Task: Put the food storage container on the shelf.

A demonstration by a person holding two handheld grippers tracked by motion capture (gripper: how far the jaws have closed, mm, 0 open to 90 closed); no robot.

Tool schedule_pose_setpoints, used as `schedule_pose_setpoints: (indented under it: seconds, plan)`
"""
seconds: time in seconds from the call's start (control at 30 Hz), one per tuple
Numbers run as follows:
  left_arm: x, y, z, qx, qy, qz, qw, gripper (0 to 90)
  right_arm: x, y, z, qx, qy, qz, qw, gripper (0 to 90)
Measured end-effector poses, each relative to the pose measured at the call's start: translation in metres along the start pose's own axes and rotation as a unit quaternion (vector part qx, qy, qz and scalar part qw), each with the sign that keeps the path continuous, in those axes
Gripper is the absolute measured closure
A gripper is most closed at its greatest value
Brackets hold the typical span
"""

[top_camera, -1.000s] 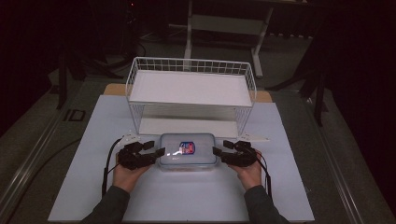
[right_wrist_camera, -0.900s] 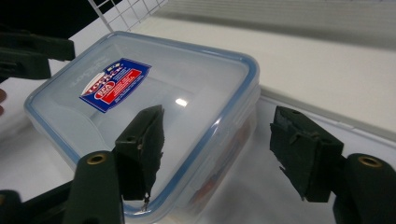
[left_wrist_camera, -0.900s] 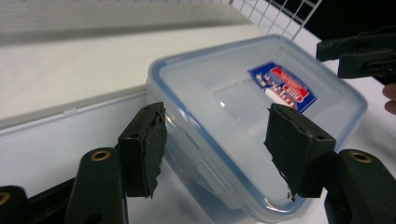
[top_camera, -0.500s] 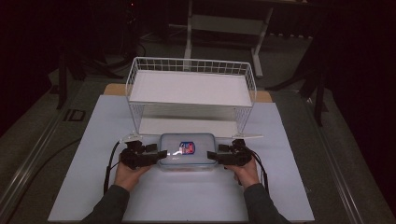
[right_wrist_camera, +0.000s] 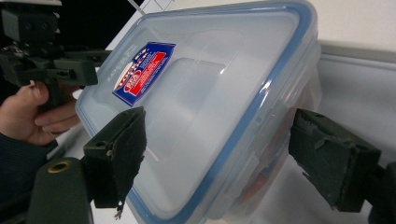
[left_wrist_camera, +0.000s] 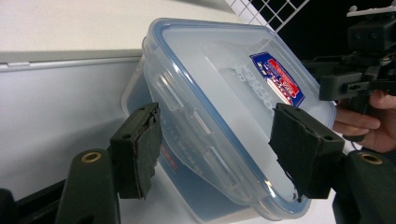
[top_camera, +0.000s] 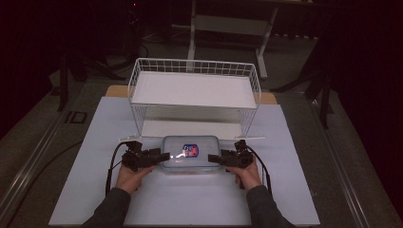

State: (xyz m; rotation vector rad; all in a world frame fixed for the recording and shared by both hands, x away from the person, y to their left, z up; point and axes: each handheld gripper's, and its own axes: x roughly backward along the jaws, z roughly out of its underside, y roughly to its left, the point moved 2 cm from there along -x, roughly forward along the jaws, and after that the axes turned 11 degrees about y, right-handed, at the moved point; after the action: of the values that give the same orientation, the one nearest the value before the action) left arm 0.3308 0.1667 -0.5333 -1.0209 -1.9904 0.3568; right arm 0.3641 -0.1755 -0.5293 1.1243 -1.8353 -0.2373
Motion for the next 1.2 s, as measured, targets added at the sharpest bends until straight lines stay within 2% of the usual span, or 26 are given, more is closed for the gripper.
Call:
schedule_pose_setpoints:
  seconds: [0.03, 0.17, 0.23, 0.4, 0.6, 0.77, 0.87, 0.97, 1.07, 1.2]
  plan:
    - [0.0, 0.001, 0.0, 0.004, 0.002, 0.006, 1.0, 33.9, -0.002, -0.001, 0.0, -0.006, 0.002, -0.011, 0.9999, 18.1]
    - [-0.001, 0.007, 0.001, 0.025, 0.011, 0.036, 0.999, 32.9, -0.001, -0.001, 0.0, -0.007, 0.002, -0.01, 0.9999, 21.7]
    - [-0.001, 0.008, 0.002, 0.028, 0.013, 0.042, 0.9986, 32.6, 0.002, -0.002, 0.001, -0.013, -0.001, -0.017, 0.9998, 24.4]
    - [0.0, 0.007, 0.004, 0.026, 0.022, 0.066, 0.9972, 35.8, 0.006, 0.0, 0.004, -0.006, -0.011, -0.017, 0.9998, 29.4]
    - [0.006, -0.002, 0.005, 0.006, 0.021, 0.056, 0.9982, 41.1, 0.015, 0.008, 0.011, 0.014, -0.02, -0.009, 0.9996, 37.1]
    - [0.011, -0.006, 0.01, 0.008, 0.015, 0.061, 0.998, 46.5, 0.02, 0.012, 0.018, 0.015, -0.029, -0.01, 0.9994, 43.2]
    - [0.015, -0.012, 0.012, -0.006, 0.023, 0.05, 0.9985, 48.2, 0.025, 0.017, 0.022, 0.022, -0.031, -0.009, 0.9992, 46.6]
    - [0.018, -0.016, 0.014, -0.015, 0.027, 0.048, 0.9984, 49.8, 0.028, 0.02, 0.025, 0.027, -0.031, -0.011, 0.9991, 50.2]
    - [0.021, -0.02, 0.018, -0.026, 0.031, 0.044, 0.9982, 51.4, 0.031, 0.021, 0.029, 0.027, -0.035, -0.019, 0.9989, 51.6]
    - [0.023, -0.024, 0.021, -0.036, 0.033, 0.037, 0.9981, 52.0, 0.032, 0.025, 0.032, 0.035, -0.032, -0.014, 0.9988, 51.8]
